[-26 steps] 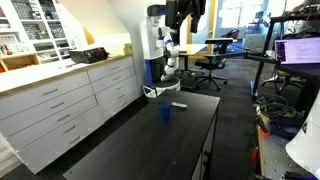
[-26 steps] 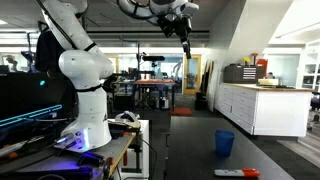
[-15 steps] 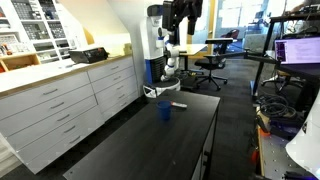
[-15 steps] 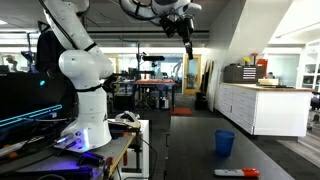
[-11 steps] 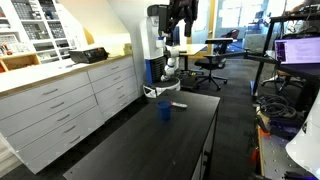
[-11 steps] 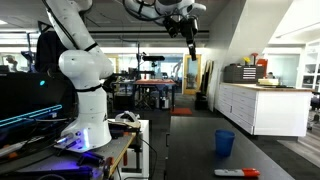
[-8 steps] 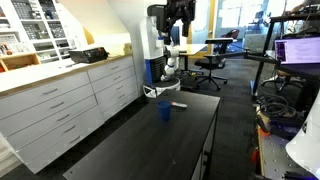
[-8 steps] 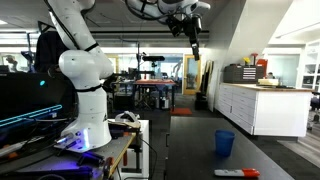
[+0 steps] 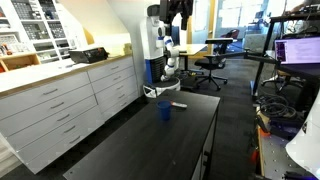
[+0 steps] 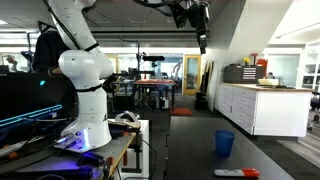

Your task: Put the marker in the cup

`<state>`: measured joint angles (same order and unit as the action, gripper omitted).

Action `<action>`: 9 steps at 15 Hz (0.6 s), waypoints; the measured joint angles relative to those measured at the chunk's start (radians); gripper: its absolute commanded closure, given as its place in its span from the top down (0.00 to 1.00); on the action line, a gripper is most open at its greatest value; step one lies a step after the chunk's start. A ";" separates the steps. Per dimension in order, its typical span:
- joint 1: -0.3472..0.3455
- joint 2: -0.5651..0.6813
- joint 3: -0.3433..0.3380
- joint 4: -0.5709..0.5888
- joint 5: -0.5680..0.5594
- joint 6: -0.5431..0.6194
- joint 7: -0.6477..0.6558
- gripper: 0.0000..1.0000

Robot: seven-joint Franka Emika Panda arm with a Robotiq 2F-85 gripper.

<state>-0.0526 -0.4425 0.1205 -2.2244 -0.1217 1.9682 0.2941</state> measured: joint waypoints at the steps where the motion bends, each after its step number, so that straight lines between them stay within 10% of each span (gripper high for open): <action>1: 0.000 0.003 -0.008 0.002 -0.001 0.000 -0.021 1.00; 9: 0.000 0.014 -0.058 0.004 -0.008 -0.002 -0.122 1.00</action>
<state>-0.0529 -0.4290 0.0622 -2.2208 -0.1300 1.9657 0.1722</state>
